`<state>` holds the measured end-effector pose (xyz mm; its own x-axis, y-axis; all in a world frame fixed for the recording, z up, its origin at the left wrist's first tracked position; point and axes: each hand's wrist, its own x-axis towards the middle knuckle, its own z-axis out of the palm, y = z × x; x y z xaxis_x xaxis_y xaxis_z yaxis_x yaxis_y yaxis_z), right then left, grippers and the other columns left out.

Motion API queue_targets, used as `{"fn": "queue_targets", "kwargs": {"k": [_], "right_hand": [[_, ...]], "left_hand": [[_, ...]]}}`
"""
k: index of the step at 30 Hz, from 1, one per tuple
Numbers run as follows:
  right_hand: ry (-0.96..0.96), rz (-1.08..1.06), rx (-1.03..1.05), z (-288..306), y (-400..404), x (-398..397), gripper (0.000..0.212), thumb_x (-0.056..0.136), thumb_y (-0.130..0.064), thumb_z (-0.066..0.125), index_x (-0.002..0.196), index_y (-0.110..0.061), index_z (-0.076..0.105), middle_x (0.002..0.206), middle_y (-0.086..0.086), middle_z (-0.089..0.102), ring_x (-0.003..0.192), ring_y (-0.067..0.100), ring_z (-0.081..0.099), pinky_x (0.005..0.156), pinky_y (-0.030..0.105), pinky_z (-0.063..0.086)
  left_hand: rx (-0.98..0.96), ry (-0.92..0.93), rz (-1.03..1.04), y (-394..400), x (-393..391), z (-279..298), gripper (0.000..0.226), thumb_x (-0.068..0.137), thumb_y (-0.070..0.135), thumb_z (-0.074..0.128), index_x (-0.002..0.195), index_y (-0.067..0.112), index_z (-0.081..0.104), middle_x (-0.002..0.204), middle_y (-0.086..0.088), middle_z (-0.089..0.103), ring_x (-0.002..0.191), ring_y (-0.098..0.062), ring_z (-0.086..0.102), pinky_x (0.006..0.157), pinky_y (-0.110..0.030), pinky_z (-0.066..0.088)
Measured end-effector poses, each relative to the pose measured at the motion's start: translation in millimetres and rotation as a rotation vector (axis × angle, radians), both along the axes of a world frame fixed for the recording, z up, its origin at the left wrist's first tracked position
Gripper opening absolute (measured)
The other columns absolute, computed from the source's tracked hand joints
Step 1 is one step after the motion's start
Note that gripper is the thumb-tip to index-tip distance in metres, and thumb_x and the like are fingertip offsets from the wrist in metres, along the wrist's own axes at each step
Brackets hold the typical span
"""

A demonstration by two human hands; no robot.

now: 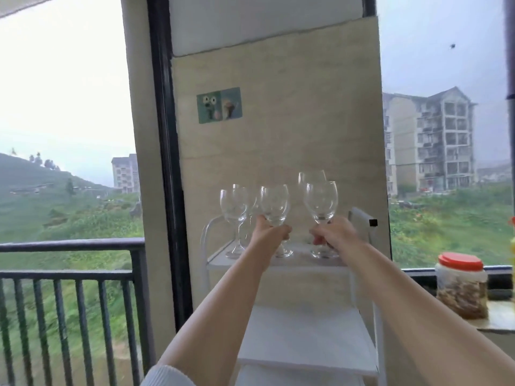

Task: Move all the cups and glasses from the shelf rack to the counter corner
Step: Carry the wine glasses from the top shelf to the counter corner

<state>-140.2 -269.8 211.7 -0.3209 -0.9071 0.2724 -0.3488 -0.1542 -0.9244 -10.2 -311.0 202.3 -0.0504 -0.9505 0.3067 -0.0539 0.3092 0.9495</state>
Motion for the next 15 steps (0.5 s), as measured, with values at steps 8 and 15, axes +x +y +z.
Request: {"fn": "queue_targets", "kwargs": {"k": [8,15], "right_hand": [[-0.127,-0.041,-0.107,-2.5,-6.6,8.4,0.033,0.079,-0.01,0.064,0.052,-0.01,0.046,0.017,-0.005,0.033,0.015,0.003,0.032,0.031,0.013,0.034],[-0.274,0.094,-0.24,-5.0,30.2,18.7,0.034,0.081,-0.009,0.065,0.053,-0.013,0.046,0.025,-0.008,0.03,0.023,0.007,0.028,0.033,0.015,0.037]], "left_hand": [[0.034,0.017,-0.045,13.7,1.3,1.9,0.026,0.079,0.001,0.058,0.061,0.016,0.046,0.037,0.001,0.041,0.029,-0.007,0.04,0.032,-0.01,0.03],[-0.036,0.11,-0.132,43.7,22.1,-3.4,0.032,0.077,-0.007,0.053,0.055,0.014,0.044,0.026,0.004,0.037,0.019,-0.005,0.033,0.031,-0.009,0.024]]}}
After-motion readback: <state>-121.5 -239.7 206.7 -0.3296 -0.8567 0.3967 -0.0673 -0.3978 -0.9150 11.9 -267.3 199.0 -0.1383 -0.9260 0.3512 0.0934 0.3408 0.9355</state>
